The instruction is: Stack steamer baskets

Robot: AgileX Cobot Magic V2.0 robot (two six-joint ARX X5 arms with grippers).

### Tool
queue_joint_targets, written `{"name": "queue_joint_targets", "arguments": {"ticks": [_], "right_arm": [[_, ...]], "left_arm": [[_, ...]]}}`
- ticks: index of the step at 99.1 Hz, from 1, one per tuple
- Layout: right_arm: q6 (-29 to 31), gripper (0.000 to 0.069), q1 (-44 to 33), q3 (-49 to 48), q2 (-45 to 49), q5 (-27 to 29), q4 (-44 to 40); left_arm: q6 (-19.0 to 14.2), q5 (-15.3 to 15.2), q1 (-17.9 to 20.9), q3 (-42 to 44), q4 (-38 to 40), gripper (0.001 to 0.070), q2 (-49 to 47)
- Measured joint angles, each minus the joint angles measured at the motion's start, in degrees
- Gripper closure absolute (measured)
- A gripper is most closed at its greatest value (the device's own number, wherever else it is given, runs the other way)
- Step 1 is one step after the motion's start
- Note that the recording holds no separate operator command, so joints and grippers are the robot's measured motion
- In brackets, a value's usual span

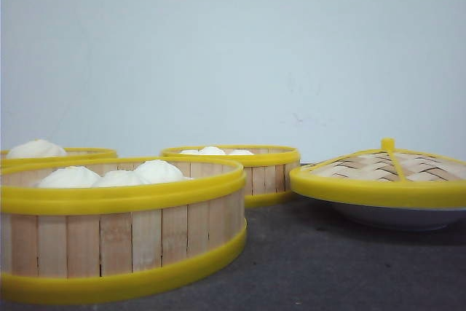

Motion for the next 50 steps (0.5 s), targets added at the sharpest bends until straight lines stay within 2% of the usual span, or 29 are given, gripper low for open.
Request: {"name": "queue_joint_targets", "arguments": {"ticks": [25,32,50], "right_arm": [[0.13,0.0682,0.0,0.0,0.0,-0.04,0.0],[0.96,0.0682,0.0,0.0,0.0,-0.07,0.0],[3.34,0.0682,0.0,0.0,0.0,-0.07,0.0]], "left_arm": [[0.11,-0.48,0.0,0.0,0.04,0.0695,0.0],[0.31,-1.6,0.0,0.0,0.26,0.0695,0.0],[0.39,-1.73,0.0,0.0,1.33,0.0695,0.0]]}}
